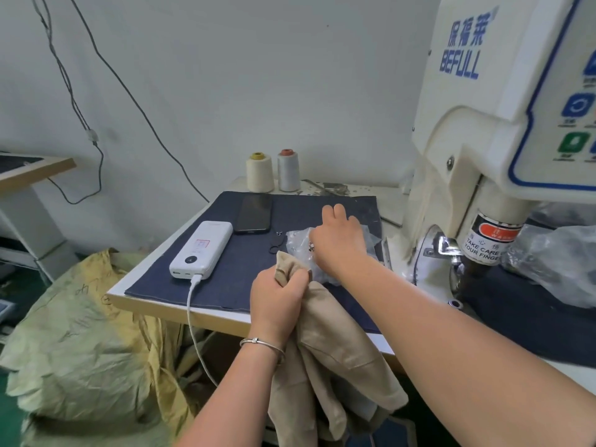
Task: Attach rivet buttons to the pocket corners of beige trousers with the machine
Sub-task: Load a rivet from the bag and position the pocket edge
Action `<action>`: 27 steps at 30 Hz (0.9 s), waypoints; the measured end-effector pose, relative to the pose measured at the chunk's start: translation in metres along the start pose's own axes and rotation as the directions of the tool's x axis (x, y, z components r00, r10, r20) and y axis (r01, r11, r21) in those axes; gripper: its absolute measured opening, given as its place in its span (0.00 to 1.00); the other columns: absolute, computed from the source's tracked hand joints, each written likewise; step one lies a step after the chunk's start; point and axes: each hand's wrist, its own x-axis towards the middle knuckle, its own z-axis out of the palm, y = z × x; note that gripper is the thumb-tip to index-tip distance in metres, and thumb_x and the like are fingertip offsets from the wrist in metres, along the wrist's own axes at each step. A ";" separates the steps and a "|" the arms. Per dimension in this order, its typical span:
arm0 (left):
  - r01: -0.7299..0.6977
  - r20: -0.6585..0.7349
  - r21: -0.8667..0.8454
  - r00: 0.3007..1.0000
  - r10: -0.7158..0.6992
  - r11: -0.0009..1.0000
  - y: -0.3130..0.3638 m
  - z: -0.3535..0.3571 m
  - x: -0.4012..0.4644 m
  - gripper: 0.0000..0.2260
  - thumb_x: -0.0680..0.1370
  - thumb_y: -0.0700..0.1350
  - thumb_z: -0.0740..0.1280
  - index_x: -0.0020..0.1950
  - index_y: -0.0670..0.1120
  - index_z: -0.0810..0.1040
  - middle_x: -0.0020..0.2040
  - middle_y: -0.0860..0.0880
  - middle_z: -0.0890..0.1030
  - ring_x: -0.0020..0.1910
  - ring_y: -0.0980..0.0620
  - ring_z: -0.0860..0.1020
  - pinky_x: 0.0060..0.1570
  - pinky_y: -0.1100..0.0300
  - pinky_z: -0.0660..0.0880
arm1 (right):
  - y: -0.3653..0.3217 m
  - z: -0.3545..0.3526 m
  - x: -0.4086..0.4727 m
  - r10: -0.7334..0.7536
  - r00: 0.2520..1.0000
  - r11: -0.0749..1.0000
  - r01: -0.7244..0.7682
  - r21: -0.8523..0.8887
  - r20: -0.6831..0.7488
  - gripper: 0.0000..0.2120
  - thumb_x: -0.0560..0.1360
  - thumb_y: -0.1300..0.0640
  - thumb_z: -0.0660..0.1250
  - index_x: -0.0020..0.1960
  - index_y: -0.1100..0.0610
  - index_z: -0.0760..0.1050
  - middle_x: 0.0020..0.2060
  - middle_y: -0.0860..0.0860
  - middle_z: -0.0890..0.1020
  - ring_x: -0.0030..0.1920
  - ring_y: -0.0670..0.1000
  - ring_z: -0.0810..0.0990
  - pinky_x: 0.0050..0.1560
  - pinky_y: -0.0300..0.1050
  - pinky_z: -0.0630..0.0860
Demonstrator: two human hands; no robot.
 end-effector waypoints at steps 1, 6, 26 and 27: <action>-0.001 0.002 0.002 1.000 0.001 1.000 0.001 0.000 0.000 0.15 0.67 0.49 0.64 0.20 0.53 0.66 0.20 0.57 0.61 0.23 0.58 0.60 0.24 0.66 0.58 | 0.000 0.001 -0.001 -0.005 1.000 1.000 0.005 -0.020 0.003 0.10 0.74 0.57 0.62 0.53 0.55 0.79 0.59 0.55 0.68 0.60 0.57 0.64 0.47 0.48 0.61; 0.020 0.011 0.025 1.000 -0.021 0.999 0.001 0.000 0.000 0.15 0.66 0.49 0.63 0.21 0.51 0.63 0.21 0.56 0.60 0.24 0.57 0.59 0.25 0.64 0.58 | -0.001 0.004 0.000 -0.032 0.999 0.998 0.034 -0.050 0.041 0.11 0.73 0.58 0.63 0.54 0.55 0.79 0.63 0.56 0.67 0.65 0.59 0.61 0.55 0.51 0.64; 0.005 0.006 0.046 1.000 -0.005 0.999 -0.001 0.000 0.001 0.14 0.66 0.49 0.63 0.23 0.50 0.63 0.21 0.56 0.60 0.25 0.56 0.59 0.25 0.62 0.57 | 0.000 0.014 0.007 -0.011 1.000 0.986 0.011 0.165 0.002 0.12 0.77 0.59 0.62 0.57 0.52 0.79 0.58 0.54 0.73 0.62 0.56 0.66 0.50 0.45 0.65; 0.004 0.006 0.044 1.000 -0.004 0.999 -0.001 0.000 0.002 0.13 0.66 0.49 0.63 0.23 0.50 0.63 0.21 0.56 0.60 0.25 0.56 0.59 0.25 0.62 0.57 | 0.000 0.014 0.008 -0.007 1.000 0.984 0.006 0.179 0.004 0.12 0.77 0.58 0.62 0.58 0.52 0.79 0.58 0.54 0.73 0.62 0.56 0.66 0.51 0.45 0.66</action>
